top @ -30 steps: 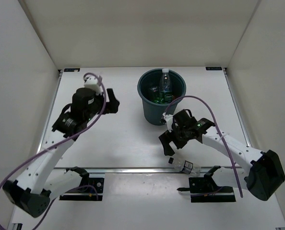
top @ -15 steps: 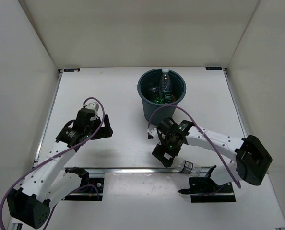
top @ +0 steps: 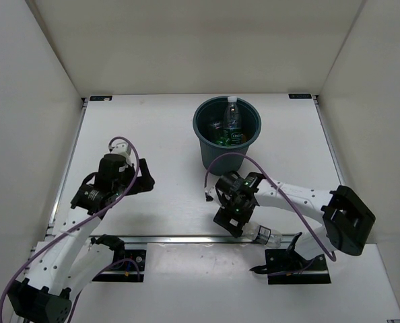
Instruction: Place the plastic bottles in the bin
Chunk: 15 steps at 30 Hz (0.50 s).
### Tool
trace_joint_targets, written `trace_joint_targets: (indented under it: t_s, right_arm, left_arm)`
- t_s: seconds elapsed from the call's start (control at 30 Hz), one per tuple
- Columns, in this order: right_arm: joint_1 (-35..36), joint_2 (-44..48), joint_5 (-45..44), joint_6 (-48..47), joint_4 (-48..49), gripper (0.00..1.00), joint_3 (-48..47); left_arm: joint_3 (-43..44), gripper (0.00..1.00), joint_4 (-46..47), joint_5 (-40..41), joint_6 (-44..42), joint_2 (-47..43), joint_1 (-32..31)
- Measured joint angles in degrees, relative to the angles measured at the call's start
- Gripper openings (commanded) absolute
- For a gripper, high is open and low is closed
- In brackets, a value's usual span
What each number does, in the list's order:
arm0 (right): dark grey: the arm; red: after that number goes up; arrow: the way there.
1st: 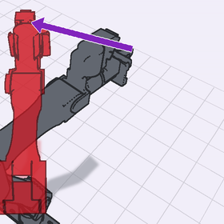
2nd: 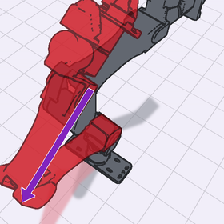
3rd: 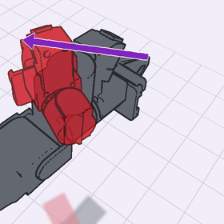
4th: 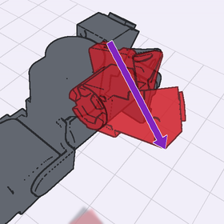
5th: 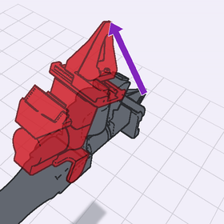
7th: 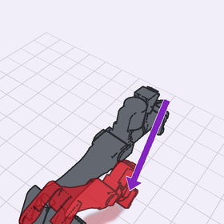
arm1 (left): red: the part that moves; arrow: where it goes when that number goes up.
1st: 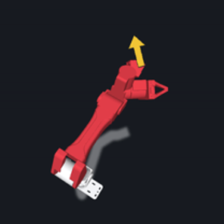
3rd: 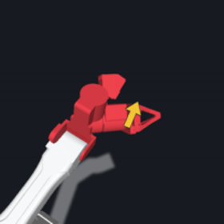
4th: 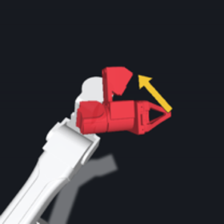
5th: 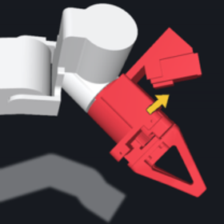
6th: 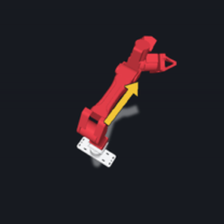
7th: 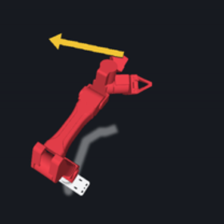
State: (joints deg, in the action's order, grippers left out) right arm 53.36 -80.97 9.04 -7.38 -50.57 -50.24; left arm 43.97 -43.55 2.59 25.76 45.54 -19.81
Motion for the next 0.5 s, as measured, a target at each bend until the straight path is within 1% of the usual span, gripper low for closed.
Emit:
trace_joint_targets:
  t_s: [0.03,0.07,0.13,0.2,0.33,0.43,0.47,0.5]
  right_arm:
    - [0.0,-0.4,0.0,0.0,0.0,0.84,0.0]
    - [0.0,-0.8,0.1,-0.1,0.0,0.79,0.0]
    - [0.0,-1.0,0.0,-0.3,0.0,0.52,0.0]
    - [0.2,-1.0,-0.1,-0.2,0.0,0.51,0.0]
    - [0.2,-1.4,0.0,-0.2,0.0,0.54,0.2]
    - [0.3,-2.7,-0.1,-0.2,0.0,0.53,0.3]
    - [0.5,-3.1,-0.1,-0.2,0.0,0.5,0.3]
    - [0.6,-3.5,-0.2,-0.2,0.0,0.39,0.3]
  left_arm:
    - [0.0,0.99,-0.2,0.1,0.0,-0.3,0.0]
    - [0.0,0.99,-0.4,0.3,0.0,-0.5,0.0]
    - [0.0,0.99,-1.4,1.2,0.0,-0.9,0.0]
    - [0.0,0.99,-2.4,2.0,0.0,-1.2,0.0]
    - [0.0,0.99,-3.8,2.8,0.0,-3.0,0.4]
    - [0.1,0.99,-4.6,3.5,0.3,-4.5,0.4]
    - [0.3,0.99,-5.0,3.9,0.3,-4.7,0.3]
    - [0.6,0.98,-5.4,4.3,0.3,-4.9,0.3]
